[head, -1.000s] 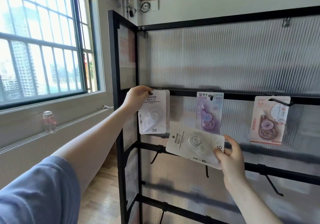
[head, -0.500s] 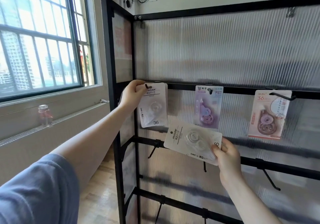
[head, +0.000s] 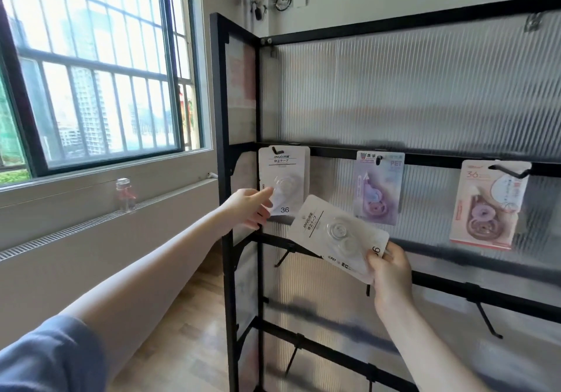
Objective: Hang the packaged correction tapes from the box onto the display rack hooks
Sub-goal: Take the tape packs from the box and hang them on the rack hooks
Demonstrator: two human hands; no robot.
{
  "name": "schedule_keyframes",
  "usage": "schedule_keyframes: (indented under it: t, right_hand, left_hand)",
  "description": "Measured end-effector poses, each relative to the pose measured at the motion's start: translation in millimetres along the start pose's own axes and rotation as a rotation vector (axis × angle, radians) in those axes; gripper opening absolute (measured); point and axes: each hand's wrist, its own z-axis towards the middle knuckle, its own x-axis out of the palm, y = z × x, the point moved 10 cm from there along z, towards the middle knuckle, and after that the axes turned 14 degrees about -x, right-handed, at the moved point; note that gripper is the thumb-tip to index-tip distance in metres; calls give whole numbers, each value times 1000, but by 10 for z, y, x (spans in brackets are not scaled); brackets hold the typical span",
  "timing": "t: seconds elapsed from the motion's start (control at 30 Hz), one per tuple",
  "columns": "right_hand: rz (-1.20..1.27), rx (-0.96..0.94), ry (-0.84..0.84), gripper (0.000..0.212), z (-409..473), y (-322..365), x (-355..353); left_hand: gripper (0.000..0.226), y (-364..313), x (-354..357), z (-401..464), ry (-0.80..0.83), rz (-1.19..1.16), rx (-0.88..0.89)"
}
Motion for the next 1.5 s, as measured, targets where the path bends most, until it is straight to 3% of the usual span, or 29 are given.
schedule_keyframes:
  t: [0.07,0.13,0.27,0.43,0.57,0.8,0.9,1.13,1.33,1.5]
  right_hand:
    - [19,30,19,27,-47,-41,49]
    - [33,45,41,26,-95,-60,84]
    - [108,83,112,28,-178,-76,134]
    - [84,57,286,20,-241,17,139]
    - [-8,57,303,23,-181,-36,-41]
    - [-128,74,323,21,-124,-154,-203]
    - [-279,21,347,24,-86,-194,-198]
    - [-999,-347,615,33,-1,-143,-3]
    - [-1267,-489,725,39,-59,-164,92]
    - [-1348,-522,762,41,-83,-199,147]
  left_hand:
    - [40,-16,299,-150,150,96,-6]
    - [28,-59,490,-250,193,117,30]
    - [3,-168,448,-321,80,-38,85]
    - [3,-365,213,-425,-32,-80,140]
    - [6,-712,-80,-568,-204,18,242]
    - [13,-1118,-466,-634,-343,-12,372]
    - [15,-1147,-533,-546,-369,-27,365]
    - [13,-1099,-542,-313,-394,-6,355]
    - [8,-1036,-513,-159,-395,-10,351]
    - [8,-1041,-552,-110,-415,5,376]
